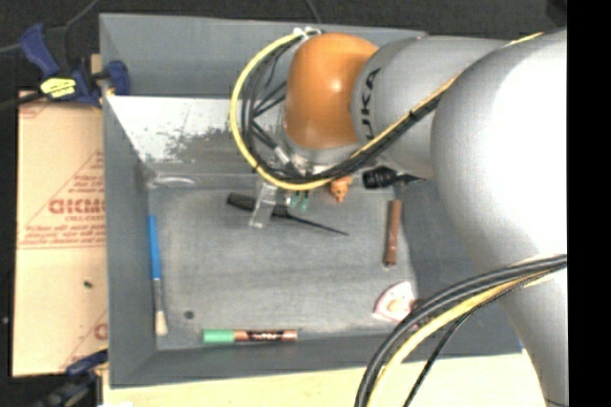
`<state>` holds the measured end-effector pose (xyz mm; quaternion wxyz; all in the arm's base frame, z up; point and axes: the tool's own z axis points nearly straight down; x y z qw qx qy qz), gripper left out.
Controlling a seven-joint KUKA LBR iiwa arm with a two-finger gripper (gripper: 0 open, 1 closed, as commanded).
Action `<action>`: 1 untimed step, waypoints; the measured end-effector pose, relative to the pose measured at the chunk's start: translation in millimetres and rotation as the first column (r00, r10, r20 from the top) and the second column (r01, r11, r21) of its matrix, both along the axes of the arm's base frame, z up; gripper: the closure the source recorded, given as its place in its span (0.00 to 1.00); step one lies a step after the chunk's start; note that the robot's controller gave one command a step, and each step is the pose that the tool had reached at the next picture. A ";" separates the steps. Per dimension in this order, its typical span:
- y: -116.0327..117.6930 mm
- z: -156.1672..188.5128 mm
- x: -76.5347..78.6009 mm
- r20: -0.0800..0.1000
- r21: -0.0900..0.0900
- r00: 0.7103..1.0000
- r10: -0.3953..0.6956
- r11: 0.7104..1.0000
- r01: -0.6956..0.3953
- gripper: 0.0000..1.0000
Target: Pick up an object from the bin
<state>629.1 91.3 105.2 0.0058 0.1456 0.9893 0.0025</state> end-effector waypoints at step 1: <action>0.0 5.3 0.7 0.003 0.000 1.000 0.000 1.000 0.000 1.00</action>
Offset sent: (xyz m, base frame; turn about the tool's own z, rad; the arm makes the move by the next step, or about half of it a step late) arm 0.0000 0.0001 0.0179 0.0000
